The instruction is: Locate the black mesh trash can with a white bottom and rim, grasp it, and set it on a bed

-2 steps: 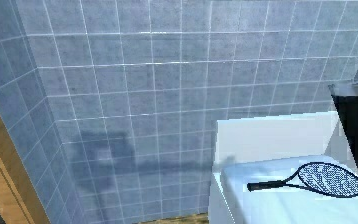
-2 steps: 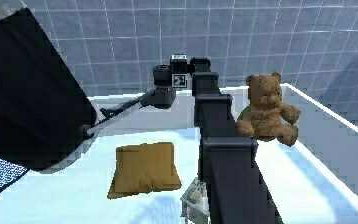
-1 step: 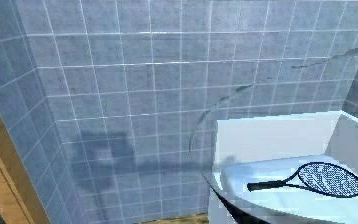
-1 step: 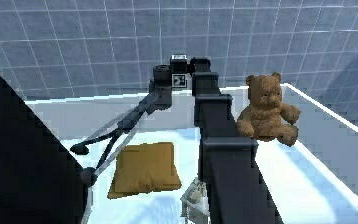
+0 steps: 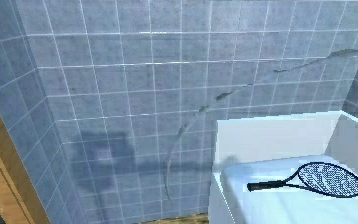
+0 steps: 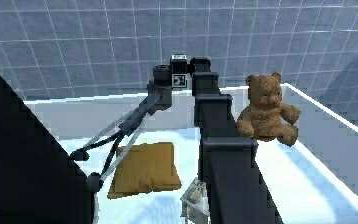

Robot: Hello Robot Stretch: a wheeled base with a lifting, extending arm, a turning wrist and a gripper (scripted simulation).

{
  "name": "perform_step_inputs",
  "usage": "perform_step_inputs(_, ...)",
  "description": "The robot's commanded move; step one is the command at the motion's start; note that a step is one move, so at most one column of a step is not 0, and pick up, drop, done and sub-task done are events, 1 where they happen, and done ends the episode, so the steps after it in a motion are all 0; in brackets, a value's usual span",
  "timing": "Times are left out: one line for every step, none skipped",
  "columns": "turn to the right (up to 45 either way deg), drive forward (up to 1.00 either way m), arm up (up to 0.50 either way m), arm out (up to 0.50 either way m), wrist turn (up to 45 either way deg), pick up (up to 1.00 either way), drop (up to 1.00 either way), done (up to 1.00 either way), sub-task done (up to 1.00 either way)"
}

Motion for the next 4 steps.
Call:
perform_step_inputs(0.0,0.0,0.0,-0.32,0.0,0.0,0.0,0.0,0.0)
perform_step_inputs(33.0,0.0,0.0,0.0,0.0,0.0,0.0,0.0,0.0)
perform_step_inputs(0.0,0.2,0.0,0.0,0.0,0.0,0.0,0.0,0.0)
perform_step_inputs(45.0,0.0,0.0,0.0,0.0,0.0,0.0,0.0,0.0)
